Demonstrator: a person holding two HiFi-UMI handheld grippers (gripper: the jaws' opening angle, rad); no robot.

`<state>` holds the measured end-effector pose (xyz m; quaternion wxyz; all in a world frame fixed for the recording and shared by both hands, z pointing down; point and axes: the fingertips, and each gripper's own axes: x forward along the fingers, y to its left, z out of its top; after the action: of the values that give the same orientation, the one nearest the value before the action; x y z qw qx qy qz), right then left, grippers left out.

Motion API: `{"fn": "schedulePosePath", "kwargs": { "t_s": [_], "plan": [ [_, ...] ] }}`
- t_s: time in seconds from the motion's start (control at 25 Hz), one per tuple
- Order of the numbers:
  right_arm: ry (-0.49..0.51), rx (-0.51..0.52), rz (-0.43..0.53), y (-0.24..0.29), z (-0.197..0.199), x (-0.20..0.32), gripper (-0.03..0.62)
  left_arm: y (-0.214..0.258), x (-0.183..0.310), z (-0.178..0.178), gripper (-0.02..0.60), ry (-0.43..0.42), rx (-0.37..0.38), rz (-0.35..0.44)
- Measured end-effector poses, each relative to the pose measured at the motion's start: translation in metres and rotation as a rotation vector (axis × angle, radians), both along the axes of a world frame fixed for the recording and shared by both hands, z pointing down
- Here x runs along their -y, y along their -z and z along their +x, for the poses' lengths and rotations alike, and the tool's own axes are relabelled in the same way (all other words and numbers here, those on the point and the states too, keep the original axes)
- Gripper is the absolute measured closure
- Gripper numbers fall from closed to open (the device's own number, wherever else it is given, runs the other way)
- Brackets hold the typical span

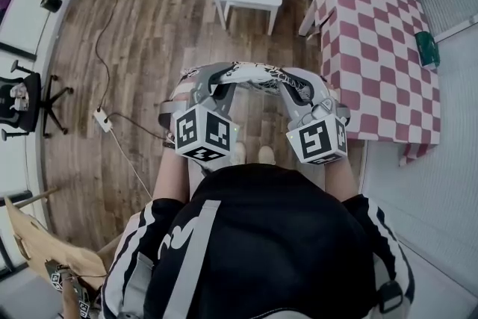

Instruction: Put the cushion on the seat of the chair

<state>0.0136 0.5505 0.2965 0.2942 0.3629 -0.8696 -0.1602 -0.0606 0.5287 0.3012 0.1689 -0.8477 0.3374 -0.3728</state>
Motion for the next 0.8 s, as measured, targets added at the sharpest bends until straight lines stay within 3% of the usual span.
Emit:
{"fn": "schedulePosePath", "kwargs": {
  "t_s": [0.8],
  "plan": [
    [-0.054, 0.011, 0.023, -0.003, -0.062, -0.009, 0.576, -0.005, -0.004, -0.06, 0.561, -0.042, -0.007, 0.003]
  ]
}}
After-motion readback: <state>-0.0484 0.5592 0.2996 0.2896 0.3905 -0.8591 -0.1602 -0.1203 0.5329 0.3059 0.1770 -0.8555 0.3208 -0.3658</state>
